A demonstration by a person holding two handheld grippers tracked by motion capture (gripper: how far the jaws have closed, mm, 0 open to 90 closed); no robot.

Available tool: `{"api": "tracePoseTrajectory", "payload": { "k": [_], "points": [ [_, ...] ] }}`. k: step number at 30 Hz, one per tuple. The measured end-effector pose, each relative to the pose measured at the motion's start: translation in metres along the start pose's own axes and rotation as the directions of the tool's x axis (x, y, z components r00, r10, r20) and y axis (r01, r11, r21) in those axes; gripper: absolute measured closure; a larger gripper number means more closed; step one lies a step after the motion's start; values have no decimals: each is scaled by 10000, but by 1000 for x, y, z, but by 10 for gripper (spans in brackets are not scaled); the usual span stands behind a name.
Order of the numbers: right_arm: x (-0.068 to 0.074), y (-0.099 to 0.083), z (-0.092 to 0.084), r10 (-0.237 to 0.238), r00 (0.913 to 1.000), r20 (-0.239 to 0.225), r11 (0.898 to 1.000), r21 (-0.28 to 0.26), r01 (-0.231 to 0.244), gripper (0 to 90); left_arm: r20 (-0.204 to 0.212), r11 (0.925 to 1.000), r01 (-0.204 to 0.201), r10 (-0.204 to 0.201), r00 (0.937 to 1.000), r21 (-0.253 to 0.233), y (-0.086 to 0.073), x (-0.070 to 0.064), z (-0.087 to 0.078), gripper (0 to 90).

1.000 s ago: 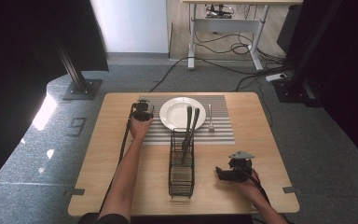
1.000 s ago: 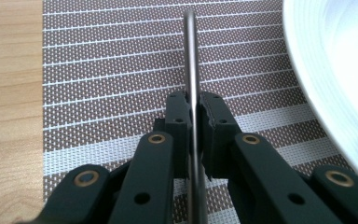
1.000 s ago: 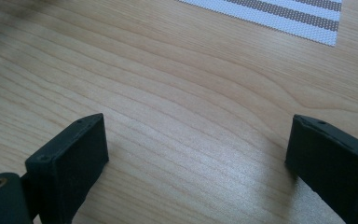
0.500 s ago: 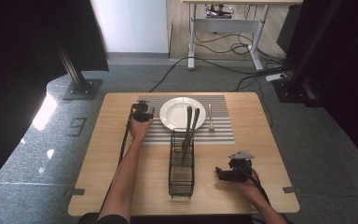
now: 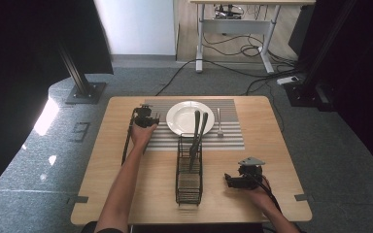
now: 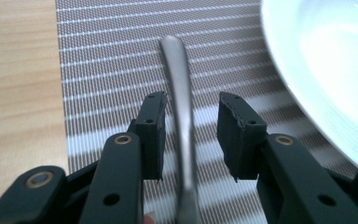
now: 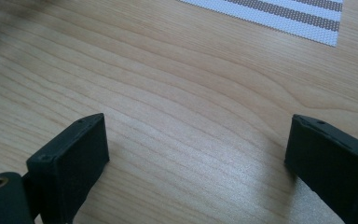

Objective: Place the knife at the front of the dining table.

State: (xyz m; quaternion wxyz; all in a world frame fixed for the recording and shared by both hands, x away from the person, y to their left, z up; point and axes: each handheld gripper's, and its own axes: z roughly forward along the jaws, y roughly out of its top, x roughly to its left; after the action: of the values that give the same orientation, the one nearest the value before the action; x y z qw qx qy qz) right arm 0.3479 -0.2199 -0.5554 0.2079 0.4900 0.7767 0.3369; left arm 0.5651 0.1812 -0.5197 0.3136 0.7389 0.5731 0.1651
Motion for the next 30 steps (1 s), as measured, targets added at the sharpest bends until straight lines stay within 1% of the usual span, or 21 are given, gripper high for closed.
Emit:
{"api": "tracePoseTrajectory", "payload": {
  "k": [1,3,4,6,9,10,11,12,14,15,17,18,19,20,22,24,26,28,30],
  "points": [
    [0,0,0,-17,10000,2,10000,-6,17,62,27,9999,-111,111,9999,62,-3,-1,-3,623],
    [0,0,0,-43,10000,7,10000,-17,43,62,-74,9995,-293,294,9995,120,-8,-3,-7,628],
    [1,0,0,-48,10000,-4,10000,-23,48,62,-74,9995,-293,294,9995,120,-8,-3,-7,628],
    [1,0,0,-72,10000,-13,10000,-16,72,62,-260,9983,-504,512,9984,288,-16,-5,-10,629],
    [2,-1,-1,-92,9999,-49,10000,-17,92,63,-240,9974,-475,488,9985,546,-22,-3,-9,639],
    [2,-1,-1,-109,9999,-58,9999,-18,109,63,-287,9963,-537,557,9980,674,-24,-2,-8,653],
    [2,-1,-1,-109,9999,-58,9999,-18,109,63,-287,9963,-537,557,9980,674,-24,-2,-8,675],
    [2,-1,-1,-119,9999,-70,9999,-20,118,63,-489,9964,-629,657,9966,571,-25,-3,-8,707],
    [2,-1,0,-103,9999,-83,9999,-14,103,63,-453,9956,-612,645,9969,703,-24,-3,-8,798],
    [2,-1,0,-103,9999,-84,9999,-12,103,63,-475,9951,-660,696,9964,743,-22,-4,-8,800],
    [2,-1,-1,-105,9999,-79,9999,-17,105,64,-486,9955,-622,658,9966,717,-22,-4,-7,803],
    [3,-1,-1,-97,9999,-73,10000,-12,97,65,-595,9971,-538,570,9966,546,-20,-2,-4,803],
    [3,-1,-1,-101,9999,-57,9999,-11,101,66,-595,9971,-538,570,9966,546,-20,-2,-4,803],
    [3,-1,-1,-124,9999,-65,9999,-20,124,67,-609,9978,-386,418,9973,535,-16,-1,0,803],
    [3,-1,-1,-130,9999,-77,9999,-26,130,66,-687,9977,-376,415,9968,569,-9,-2,5,803],
    [3,-1,-1,-117,9999,-96,9999,-15,117,64,-614,9978,-256,294,9977,619,-2,-2,10,803],
    [3,-1,-1,-114,9999,-105,9999,-12,114,64,-636,9978,-194,234,9977,636,5,-3,15,803],
    [2,-1,-1,-123,9999,-116,9999,-12,123,64,-585,9980,-14,51,9983,631,10,-2,20,803],
    [2,-1,-1,-123,9998,-135,9999,-10,123,64,-535,9984,307,-281,9982,483,13,1,23,802]
  ]
}}
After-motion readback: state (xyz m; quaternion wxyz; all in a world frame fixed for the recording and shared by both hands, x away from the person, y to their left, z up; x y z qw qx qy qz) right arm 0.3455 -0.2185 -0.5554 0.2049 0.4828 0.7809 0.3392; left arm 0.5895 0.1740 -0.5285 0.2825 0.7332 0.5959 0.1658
